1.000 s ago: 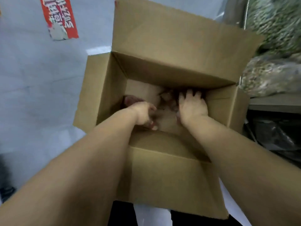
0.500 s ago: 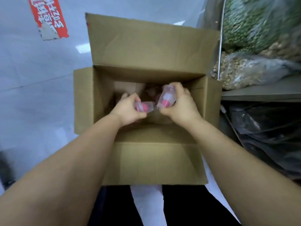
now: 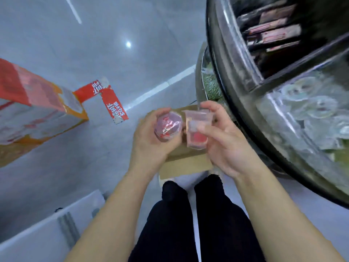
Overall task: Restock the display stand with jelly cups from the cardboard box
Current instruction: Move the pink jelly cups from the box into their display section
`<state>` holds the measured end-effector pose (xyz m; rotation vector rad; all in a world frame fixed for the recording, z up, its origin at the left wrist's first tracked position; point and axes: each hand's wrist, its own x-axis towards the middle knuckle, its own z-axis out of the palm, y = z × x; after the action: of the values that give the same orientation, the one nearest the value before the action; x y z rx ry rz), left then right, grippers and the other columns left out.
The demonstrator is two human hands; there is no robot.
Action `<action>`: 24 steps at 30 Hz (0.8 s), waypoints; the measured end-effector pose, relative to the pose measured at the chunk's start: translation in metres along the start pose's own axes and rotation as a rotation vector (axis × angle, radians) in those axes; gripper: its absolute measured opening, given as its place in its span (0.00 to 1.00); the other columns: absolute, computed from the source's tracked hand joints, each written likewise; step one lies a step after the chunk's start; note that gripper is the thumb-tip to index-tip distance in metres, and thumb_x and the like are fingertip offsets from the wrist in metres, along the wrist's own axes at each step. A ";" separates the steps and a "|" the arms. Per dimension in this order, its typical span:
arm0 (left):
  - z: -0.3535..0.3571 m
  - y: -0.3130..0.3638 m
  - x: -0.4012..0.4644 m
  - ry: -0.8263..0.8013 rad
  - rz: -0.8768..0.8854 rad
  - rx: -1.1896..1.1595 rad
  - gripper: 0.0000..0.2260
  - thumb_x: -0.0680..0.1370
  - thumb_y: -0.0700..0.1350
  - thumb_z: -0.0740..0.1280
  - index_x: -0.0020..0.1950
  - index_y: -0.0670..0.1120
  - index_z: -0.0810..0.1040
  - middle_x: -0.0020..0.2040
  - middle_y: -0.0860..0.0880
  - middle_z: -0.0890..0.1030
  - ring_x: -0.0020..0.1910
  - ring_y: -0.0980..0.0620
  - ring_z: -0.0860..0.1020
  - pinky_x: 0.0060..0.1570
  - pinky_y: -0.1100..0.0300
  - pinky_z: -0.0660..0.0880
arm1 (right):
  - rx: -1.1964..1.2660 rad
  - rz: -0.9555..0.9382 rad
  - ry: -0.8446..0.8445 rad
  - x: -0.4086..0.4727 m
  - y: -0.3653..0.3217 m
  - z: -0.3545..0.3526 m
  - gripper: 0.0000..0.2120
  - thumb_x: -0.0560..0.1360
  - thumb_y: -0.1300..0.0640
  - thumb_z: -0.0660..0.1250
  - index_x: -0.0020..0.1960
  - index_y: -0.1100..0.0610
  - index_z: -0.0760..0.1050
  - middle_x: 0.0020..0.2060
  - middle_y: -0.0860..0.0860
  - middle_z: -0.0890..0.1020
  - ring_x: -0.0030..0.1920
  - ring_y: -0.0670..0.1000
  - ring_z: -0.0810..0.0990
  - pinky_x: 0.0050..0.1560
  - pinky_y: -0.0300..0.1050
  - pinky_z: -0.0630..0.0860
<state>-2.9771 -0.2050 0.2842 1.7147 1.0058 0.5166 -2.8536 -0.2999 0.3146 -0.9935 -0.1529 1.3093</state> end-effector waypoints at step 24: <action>0.196 0.350 -0.011 -0.667 0.544 -0.279 0.28 0.66 0.49 0.73 0.64 0.60 0.69 0.61 0.58 0.76 0.60 0.57 0.76 0.61 0.59 0.72 | -0.750 -0.673 0.539 -0.243 -0.296 -0.104 0.28 0.66 0.58 0.71 0.60 0.38 0.68 0.52 0.39 0.77 0.50 0.37 0.78 0.47 0.29 0.74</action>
<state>-2.7067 -0.3634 0.5345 1.7154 -0.0147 0.3559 -2.6497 -0.5399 0.5564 -1.7029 -0.5338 0.3156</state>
